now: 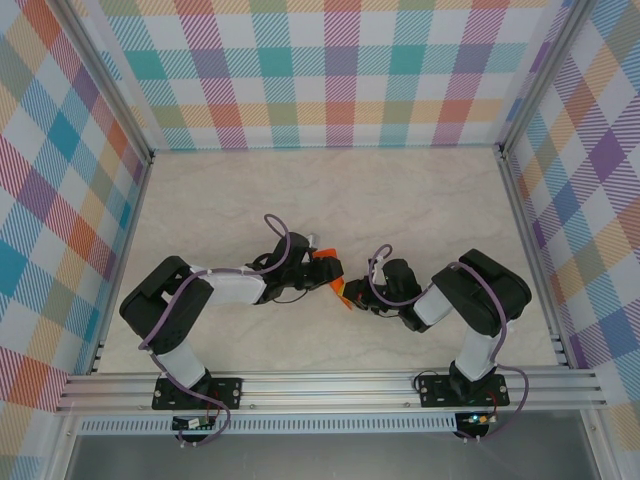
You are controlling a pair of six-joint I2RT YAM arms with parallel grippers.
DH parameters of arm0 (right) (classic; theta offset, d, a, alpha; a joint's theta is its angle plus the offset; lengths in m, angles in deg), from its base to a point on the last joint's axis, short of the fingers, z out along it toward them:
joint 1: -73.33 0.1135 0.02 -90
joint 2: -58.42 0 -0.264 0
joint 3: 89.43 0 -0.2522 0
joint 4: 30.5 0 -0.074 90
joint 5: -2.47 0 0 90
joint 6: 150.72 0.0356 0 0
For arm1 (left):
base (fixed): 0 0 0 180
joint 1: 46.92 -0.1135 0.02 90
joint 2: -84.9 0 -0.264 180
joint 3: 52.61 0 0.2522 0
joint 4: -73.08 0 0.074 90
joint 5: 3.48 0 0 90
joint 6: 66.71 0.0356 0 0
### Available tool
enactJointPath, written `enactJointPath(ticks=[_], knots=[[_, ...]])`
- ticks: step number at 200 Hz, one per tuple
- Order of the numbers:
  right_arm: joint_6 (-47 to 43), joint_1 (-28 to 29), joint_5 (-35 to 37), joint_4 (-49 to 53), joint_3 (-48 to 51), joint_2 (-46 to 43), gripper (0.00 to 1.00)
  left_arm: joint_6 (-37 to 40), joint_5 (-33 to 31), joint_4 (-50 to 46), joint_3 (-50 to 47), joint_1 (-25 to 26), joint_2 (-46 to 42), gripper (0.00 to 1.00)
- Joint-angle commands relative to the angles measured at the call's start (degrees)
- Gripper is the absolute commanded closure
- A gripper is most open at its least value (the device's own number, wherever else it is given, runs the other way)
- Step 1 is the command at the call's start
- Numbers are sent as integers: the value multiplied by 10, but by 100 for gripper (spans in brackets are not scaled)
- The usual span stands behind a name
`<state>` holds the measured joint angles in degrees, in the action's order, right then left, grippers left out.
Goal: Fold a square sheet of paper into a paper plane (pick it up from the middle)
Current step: Fold the wing for the fifth time at the center of the table.
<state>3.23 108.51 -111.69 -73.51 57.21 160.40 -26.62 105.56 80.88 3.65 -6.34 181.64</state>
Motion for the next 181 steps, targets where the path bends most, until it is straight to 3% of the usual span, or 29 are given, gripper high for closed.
enactJointPath(ticks=[1,67,114,181], knots=[[21,-6,-5,-10,7,6,97,21,6,28,3,-2,4,54],[17,-6,-1,21,7,-10,93,45,-10,13,35,-2,42,54],[-21,-6,16,120,-5,-50,86,51,-7,11,46,-2,54,54],[-35,-6,25,185,-24,-61,93,50,-1,1,50,-3,54,52]])
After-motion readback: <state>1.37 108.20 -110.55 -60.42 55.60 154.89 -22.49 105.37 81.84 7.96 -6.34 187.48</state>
